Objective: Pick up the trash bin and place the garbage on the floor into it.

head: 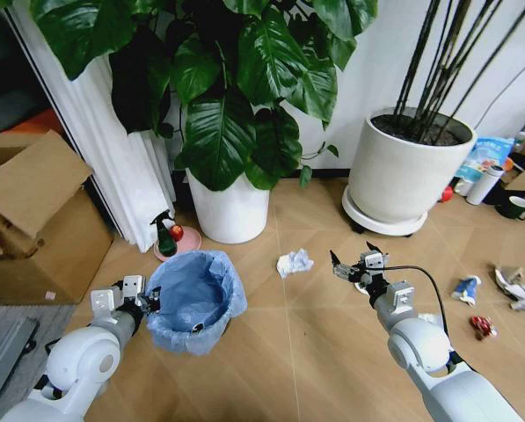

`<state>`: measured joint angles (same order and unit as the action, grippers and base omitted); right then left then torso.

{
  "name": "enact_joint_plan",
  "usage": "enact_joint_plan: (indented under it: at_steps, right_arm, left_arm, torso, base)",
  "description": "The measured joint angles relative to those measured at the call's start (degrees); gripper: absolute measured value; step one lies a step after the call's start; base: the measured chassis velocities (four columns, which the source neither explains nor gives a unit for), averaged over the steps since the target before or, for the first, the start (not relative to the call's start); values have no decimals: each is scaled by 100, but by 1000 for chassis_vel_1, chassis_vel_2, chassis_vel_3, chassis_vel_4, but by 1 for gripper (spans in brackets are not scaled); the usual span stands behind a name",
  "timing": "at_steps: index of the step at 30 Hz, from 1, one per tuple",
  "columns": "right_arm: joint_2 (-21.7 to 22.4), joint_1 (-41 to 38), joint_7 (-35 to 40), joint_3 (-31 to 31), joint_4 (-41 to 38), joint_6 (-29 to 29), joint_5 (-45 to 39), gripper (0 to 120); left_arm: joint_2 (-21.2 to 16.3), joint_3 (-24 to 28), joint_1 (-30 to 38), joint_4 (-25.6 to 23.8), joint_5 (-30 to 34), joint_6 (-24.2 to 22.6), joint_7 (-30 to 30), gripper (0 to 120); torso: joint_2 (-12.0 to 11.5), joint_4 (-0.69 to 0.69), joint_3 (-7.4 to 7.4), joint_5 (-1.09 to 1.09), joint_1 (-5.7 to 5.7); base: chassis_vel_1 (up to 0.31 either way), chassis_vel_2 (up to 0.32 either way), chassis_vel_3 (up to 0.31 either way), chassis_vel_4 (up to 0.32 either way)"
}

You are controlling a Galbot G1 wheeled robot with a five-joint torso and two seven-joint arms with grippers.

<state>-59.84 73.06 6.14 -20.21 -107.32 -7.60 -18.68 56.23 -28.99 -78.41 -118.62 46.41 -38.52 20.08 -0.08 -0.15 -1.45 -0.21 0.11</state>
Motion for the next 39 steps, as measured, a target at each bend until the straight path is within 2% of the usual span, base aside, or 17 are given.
enact_joint_plan:
  at_steps: [2, 4, 7, 10, 12, 15, 18, 19, 21, 26, 28, 31, 39]
  right_arm:
    - [-21, 6, -21, 15, 9, 47, 2, 100]
    - [-22, 6, -52, 20, 38, 80, -9, 100]
    - [-17, -2, -106, 29, 85, 82, -15, 100]
    - [-13, -21, -179, 48, 160, 81, -21, 100]
    - [7, -62, -300, 83, 306, 48, -44, 100]
    - [52, -50, -456, 125, 441, -16, -83, 100]
    - [292, 52, -1120, 271, 837, -35, -216, 100]
    - [292, 52, -1120, 271, 837, -35, -216, 100]
    - [486, 9, -1807, 392, 1323, -19, -133, 100]
    - [527, -250, -1935, 612, 1820, -84, -287, 100]
    - [464, -673, -1927, 950, 2203, -236, -483, 100]
    - [279, -1150, -1892, 1377, 2723, -301, -653, 100]
    - [-242, -1656, -1712, 1790, 3460, -449, -799, 100]
  left_arm:
    - [3, -7, -52, -34, -13, 3, -2, 0]
    - [6, -16, -85, -54, -15, 8, -6, 0]
    - [6, -30, -109, -76, -17, 9, -6, 0]
    - [5, -41, -134, -104, -19, 12, -6, 0]
    - [6, -43, -172, -146, -19, 14, -6, 0]
    - [6, -48, -207, -188, -19, 14, 0, 0]
    - [3, -68, -290, -254, -20, 14, 4, 0]
    - [3, -68, -290, -254, -20, 14, 4, 0]
    - [-25, -70, -295, -276, -14, 14, 5, 0]
    - [-76, 1, -207, -261, 31, 12, -19, 0]
    - [-87, -2, -248, -307, 46, 12, -35, 0]
    - [-109, -33, -338, -420, 60, 15, -40, 0]
    - [-163, -143, -464, -523, 70, 20, -42, 0]
  torso:
    - [0, 3, -1, 9, 1]
    - [-1, 2, -1, -2, 1]
    - [-1, 1, -3, 3, 3]
    - [-1, 1, -3, 8, 3]
    - [-1, 1, -3, 0, 4]
    - [-1, 4, -2, 8, 3]
    - [-1, 5, 0, 3, 0]
    - [-1, 5, 0, 3, 0]
    - [0, 0, 1, 5, -2]
    - [0, -4, 1, 6, -2]
    - [0, 3, 0, 2, -1]
    - [0, 3, -1, 3, 0]
    - [0, 3, -1, 4, 0]
  base:
    - [-321, 320, 326, -313]
    - [-325, 305, 329, -324]
    - [-296, 278, 282, -288]
    - [-152, 211, 73, -203]
    - [-79, 92, 26, -2]
    - [13, 9, 26, 54]
    - [53, -69, -36, 83]
    - [45, -100, -74, 60]
    - [21, -75, -74, 42]
    - [2, -22, -23, -2]
    - [0, 0, 0, 0]
    - [0, 0, 0, 0]
    - [0, 0, 0, 0]
